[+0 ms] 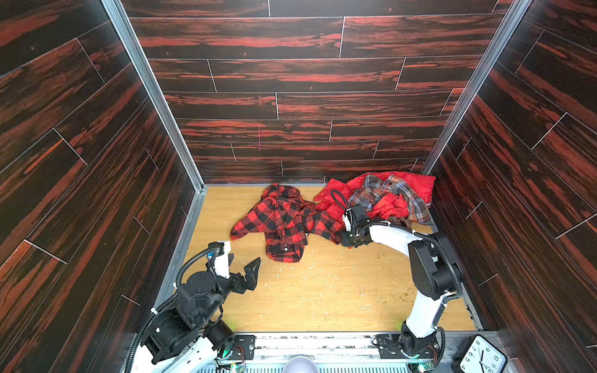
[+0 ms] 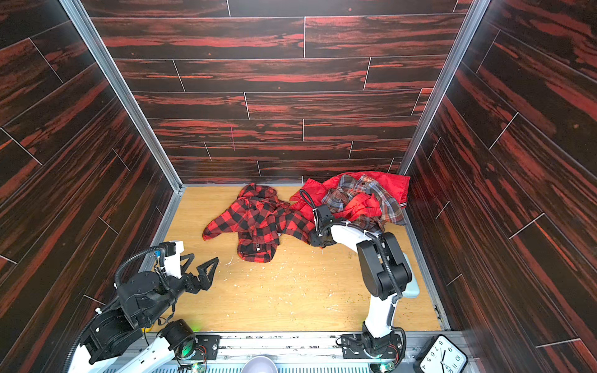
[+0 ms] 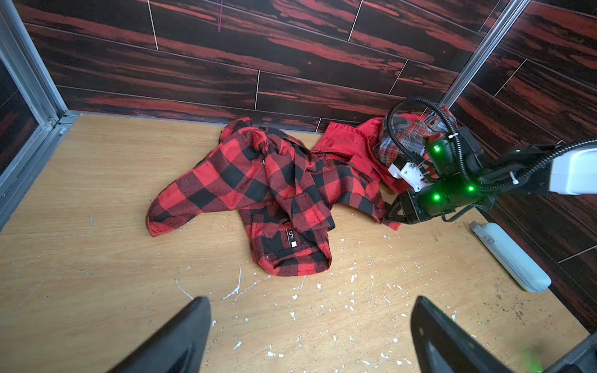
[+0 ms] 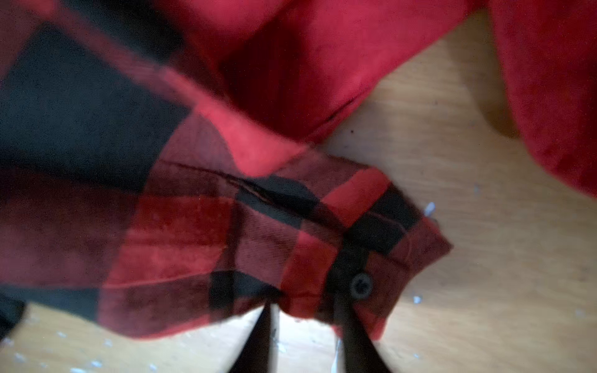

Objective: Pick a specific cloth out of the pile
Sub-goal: 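Lift the shirt by the cuff and drag it toward the left gripper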

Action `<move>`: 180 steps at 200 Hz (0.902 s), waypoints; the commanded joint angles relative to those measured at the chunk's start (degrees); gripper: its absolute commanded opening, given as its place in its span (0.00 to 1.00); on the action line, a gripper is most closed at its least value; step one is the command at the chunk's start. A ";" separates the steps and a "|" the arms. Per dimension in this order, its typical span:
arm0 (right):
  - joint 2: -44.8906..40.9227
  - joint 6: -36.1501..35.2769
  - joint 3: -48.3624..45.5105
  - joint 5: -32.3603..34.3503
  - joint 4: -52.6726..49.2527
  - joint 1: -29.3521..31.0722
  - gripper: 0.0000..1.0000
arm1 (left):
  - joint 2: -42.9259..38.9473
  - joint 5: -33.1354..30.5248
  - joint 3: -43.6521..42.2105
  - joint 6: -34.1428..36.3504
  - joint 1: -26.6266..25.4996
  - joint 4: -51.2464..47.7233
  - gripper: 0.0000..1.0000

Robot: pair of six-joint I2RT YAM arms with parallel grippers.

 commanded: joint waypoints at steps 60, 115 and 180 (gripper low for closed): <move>-5.36 -5.45 11.56 -6.09 -8.06 2.91 0.00 | -2.18 -2.05 0.32 -0.62 -0.15 -1.70 0.99; 5.34 -10.33 52.09 -17.85 -16.97 15.33 0.00 | -2.19 -3.55 0.30 -0.41 -0.14 1.92 0.99; 33.76 3.17 89.25 -31.82 -9.08 21.59 0.00 | -2.85 -7.91 2.58 1.08 -0.14 -1.94 0.99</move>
